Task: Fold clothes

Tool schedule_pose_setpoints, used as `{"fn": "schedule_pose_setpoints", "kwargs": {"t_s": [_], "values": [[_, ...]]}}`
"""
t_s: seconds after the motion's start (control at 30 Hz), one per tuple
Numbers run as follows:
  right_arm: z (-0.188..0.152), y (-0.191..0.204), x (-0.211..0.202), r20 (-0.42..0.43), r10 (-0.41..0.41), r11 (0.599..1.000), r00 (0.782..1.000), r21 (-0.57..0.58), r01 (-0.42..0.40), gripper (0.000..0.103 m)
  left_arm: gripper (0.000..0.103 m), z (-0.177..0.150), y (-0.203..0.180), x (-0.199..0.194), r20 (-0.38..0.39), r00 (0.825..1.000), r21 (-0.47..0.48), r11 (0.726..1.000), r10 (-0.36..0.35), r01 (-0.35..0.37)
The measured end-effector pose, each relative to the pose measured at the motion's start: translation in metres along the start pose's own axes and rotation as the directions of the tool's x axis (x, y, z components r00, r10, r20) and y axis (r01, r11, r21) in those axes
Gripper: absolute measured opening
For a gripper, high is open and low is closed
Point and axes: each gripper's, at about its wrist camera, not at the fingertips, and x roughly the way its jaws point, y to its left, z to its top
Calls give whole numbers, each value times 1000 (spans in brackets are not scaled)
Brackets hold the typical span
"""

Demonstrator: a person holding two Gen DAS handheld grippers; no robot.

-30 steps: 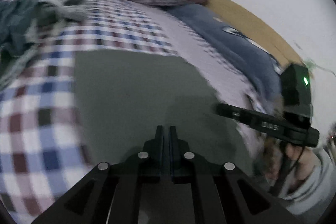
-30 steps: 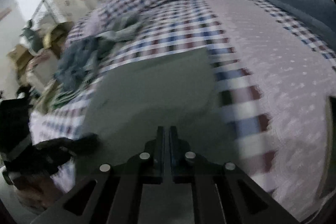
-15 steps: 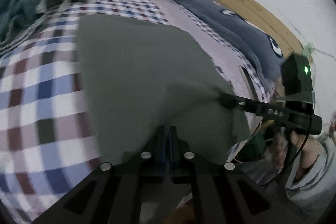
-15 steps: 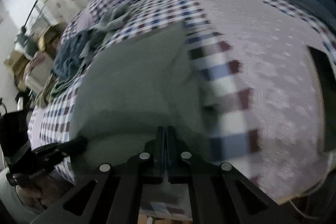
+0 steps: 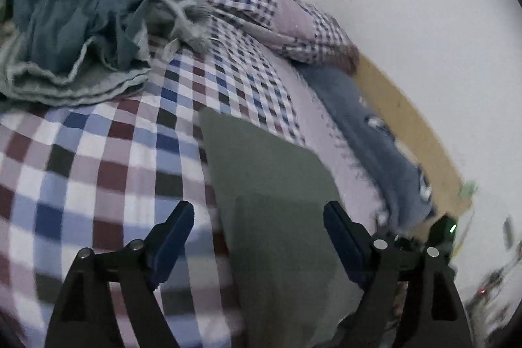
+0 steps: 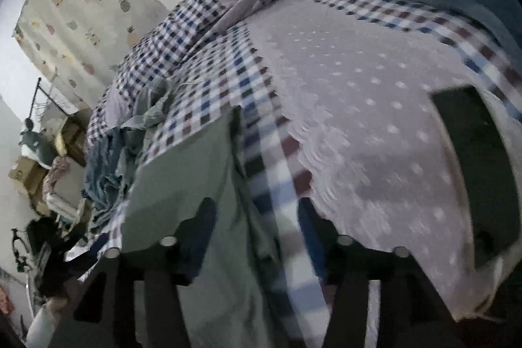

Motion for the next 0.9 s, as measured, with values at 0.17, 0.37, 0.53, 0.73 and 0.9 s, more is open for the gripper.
{"fn": "schedule_pose_setpoints", "kwargs": {"t_s": [0.17, 0.37, 0.53, 0.73, 0.9], "values": [[32, 3, 24, -39, 111, 994, 993, -3, -111, 84, 85, 27, 30, 39, -49, 998, -87, 996, -31, 26], [62, 1, 66, -159, 234, 972, 959, 21, -233, 92, 86, 51, 39, 75, -108, 988, -103, 989, -113, 102], [86, -10, 112, -279, 226, 974, 933, 63, -217, 92, 86, 70, 41, 102, -160, 980, -59, 993, -115, 107], [105, 4, 155, -352, 234, 969, 906, 6, -248, 93, 91, 85, 30, 130, -225, 972, 11, 997, -67, 71], [115, 23, 193, -439, 208, 966, 874, -48, -253, 98, 94, 101, 24, 160, -284, 958, 47, 997, -45, 60]]}}
